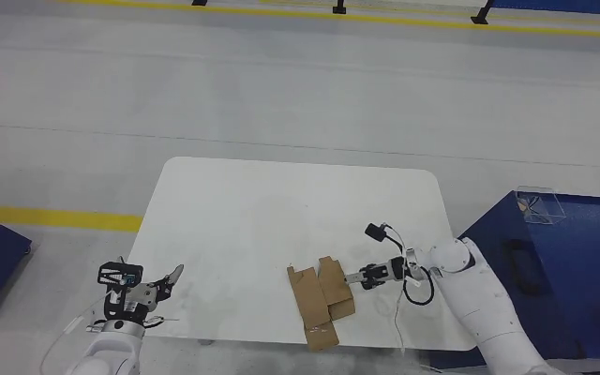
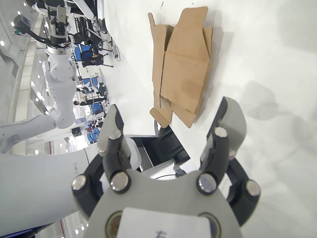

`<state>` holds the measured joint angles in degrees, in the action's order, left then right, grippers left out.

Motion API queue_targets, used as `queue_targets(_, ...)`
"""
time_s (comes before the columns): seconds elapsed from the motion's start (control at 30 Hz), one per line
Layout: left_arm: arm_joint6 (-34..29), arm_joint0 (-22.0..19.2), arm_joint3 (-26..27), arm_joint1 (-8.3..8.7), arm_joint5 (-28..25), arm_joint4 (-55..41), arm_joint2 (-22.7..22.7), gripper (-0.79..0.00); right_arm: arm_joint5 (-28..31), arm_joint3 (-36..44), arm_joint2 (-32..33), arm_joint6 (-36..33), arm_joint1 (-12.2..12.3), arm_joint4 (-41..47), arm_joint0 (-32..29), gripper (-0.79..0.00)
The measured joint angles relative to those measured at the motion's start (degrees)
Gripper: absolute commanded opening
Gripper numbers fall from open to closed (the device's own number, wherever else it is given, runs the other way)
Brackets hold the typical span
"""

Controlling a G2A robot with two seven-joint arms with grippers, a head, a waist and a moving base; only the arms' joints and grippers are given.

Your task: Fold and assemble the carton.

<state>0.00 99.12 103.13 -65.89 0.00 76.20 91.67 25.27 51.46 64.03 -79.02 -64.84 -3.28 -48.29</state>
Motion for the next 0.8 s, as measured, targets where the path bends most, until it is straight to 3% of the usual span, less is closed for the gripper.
queue_targets(0.07,0.00,0.00,0.00,0.00,0.00,0.00,0.00,0.000,0.22,-2.45,-3.45,0.21,-0.36,1.25,1.51,-0.388)
queue_targets(0.43,0.00,0.00,0.00,0.00,0.00,0.00,0.00,0.000,5.99,-11.02,-13.97,5.98,-0.71,4.21,5.95,-0.283)
queue_targets(0.6,0.00,0.00,0.00,0.00,0.00,0.00,0.00,0.000,6.62,-12.88,-17.57,6.62,-1.24,6.79,7.41,-0.351)
queue_targets(0.63,0.00,0.00,0.00,0.00,0.00,0.00,0.00,0.000,6.71,-13.12,-18.16,6.72,-1.37,7.40,7.62,-0.394)
queue_targets(0.77,0.00,0.00,0.00,0.00,0.00,0.00,0.00,0.000,7.22,-14.54,-20.76,7.22,-2.17,10.22,8.53,-0.416)
queue_targets(0.8,0.00,0.00,0.00,0.00,0.00,0.00,0.00,0.000,7.22,-14.93,-21.33,7.22,-2.41,10.72,8.77,-0.471)
